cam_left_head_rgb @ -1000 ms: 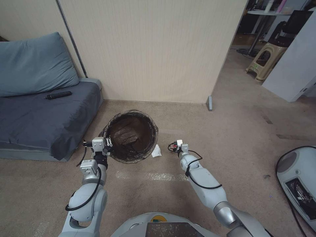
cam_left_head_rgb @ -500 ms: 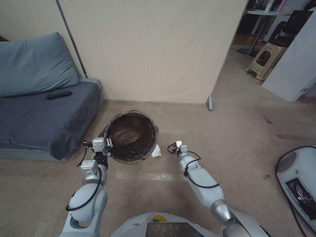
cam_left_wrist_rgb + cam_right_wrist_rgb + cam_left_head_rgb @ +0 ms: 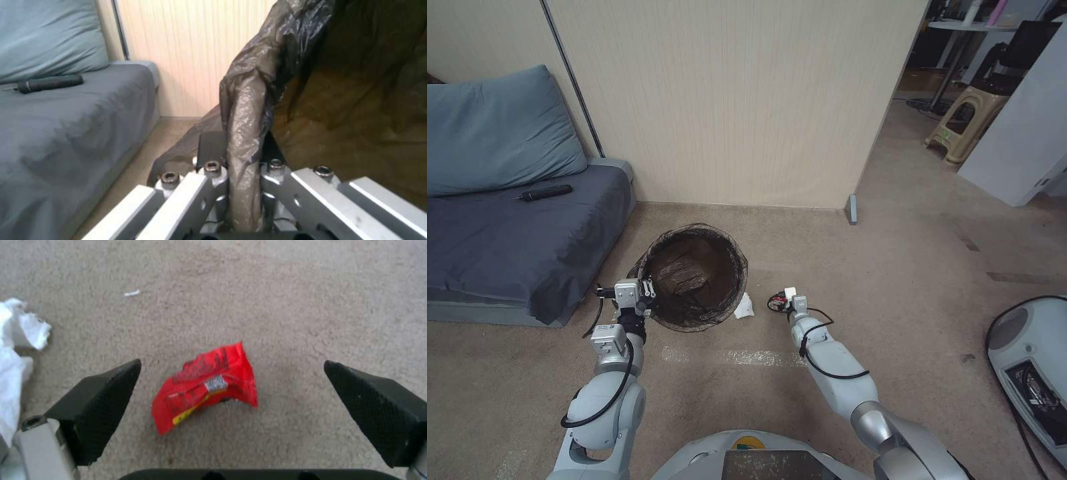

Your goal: Pick up the trash bin, then pick up the garbage from the floor and place it into the trash bin.

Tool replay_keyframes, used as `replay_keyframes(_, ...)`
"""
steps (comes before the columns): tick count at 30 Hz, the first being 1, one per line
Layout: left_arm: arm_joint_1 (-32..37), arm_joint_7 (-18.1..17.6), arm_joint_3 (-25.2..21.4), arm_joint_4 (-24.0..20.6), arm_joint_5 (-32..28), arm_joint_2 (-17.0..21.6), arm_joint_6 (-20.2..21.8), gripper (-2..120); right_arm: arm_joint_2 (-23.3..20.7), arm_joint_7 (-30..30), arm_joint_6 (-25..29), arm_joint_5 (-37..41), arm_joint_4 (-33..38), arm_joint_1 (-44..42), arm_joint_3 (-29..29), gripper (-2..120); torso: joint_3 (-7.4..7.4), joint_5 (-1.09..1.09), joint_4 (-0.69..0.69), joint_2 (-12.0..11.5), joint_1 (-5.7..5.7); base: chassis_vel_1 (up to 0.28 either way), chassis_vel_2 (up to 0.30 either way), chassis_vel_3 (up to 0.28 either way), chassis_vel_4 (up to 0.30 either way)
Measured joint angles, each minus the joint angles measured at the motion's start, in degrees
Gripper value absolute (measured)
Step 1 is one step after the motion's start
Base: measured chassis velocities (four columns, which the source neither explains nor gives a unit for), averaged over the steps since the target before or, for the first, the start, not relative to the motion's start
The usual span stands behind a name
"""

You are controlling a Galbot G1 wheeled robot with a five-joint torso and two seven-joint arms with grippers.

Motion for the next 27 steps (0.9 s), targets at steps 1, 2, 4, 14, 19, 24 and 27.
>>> replay_keyframes(1,0.0,0.0,0.01,-0.03,0.0,0.0,0.0,0,0.08,-0.05,0.17,-0.23,-0.35,0.05,0.05,98,0.0,0.0,0.0,0.0,0.0,0.0,0.0,0.0,0.0)
replay_keyframes(2,0.0,0.0,0.01,-0.03,0.0,0.0,0.0,0,0.08,-0.05,0.17,-0.23,-0.35,0.05,0.05,98,0.0,0.0,0.0,0.0,0.0,0.0,0.0,0.0,0.0)
replay_keyframes(4,0.0,0.0,0.07,-0.05,0.01,-0.02,0.0,0,0.11,-0.17,0.38,-0.61,-0.66,0.02,-0.03,98,0.0,0.0,0.0,0.0,0.0,0.0,0.0,0.0,0.0)
replay_keyframes(14,0.09,0.0,0.45,-0.03,0.32,-0.04,-0.04,0,0.9,-0.63,1.51,-1.88,-2.92,1.1,0.45,94,0.0,0.0,0.0,0.0,0.0,0.0,0.0,0.0,0.0)
replay_keyframes(19,0.14,0.02,0.48,0.03,0.43,-0.04,-0.11,0,1.42,-0.92,1.95,-2.48,-3.92,1.76,0.66,94,0.0,0.0,0.0,0.0,0.0,0.0,0.0,0.0,0.0)
replay_keyframes(24,0.14,0.05,0.48,0.12,0.56,-0.04,-0.16,0,1.67,-1.26,2.15,-3.09,-4.19,1.85,0.74,92,0.0,0.0,0.0,0.0,0.0,0.0,0.0,0.0,0.0)
replay_keyframes(27,0.26,0.09,0.55,0.36,0.89,-0.08,-0.33,0,1.88,-1.47,2.64,-3.97,-4.44,2.03,0.97,80,0.0,0.0,0.0,0.0,0.0,0.0,0.0,0.0,0.0)
